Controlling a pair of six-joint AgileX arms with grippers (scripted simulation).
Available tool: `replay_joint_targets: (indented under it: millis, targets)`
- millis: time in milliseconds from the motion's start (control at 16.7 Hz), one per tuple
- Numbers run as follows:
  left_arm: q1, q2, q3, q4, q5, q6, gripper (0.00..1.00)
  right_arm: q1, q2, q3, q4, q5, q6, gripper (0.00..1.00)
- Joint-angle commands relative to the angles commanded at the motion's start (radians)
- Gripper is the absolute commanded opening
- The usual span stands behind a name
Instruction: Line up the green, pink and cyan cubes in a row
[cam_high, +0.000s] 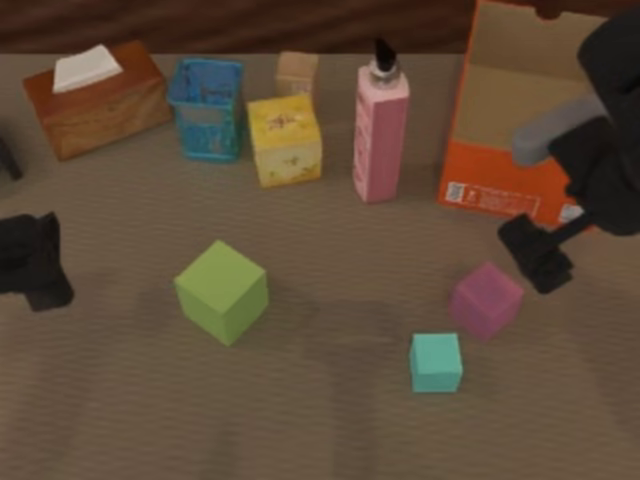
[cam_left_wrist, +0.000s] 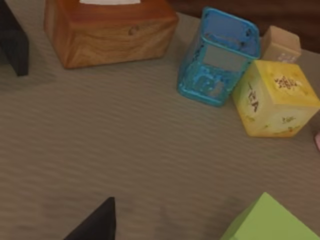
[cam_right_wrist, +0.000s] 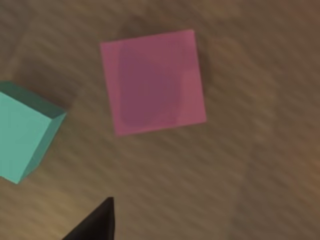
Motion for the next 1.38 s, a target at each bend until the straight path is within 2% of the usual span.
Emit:
replay_joint_targets:
  millis: [300, 540, 1020, 1380]
  targets:
    - [0.131, -0.362, -0.317, 0.224, 0.013, 0.224, 1.00, 0.068, 0.301, 0.242, -0.156, 0.002, -0.038, 1.00]
    - [0.184, -0.527, -0.443, 0.332, 0.022, 0.334, 1.00, 0.098, 0.433, 0.354, -0.218, 0.003, -0.054, 1.00]
    - [0.191, -0.550, -0.460, 0.347, 0.023, 0.350, 1.00, 0.099, 0.461, 0.362, -0.210, 0.003, -0.057, 1.00]
    - [0.191, -0.550, -0.460, 0.347, 0.023, 0.350, 1.00, 0.102, 0.557, 0.251, 0.005, 0.004, -0.054, 1.00]
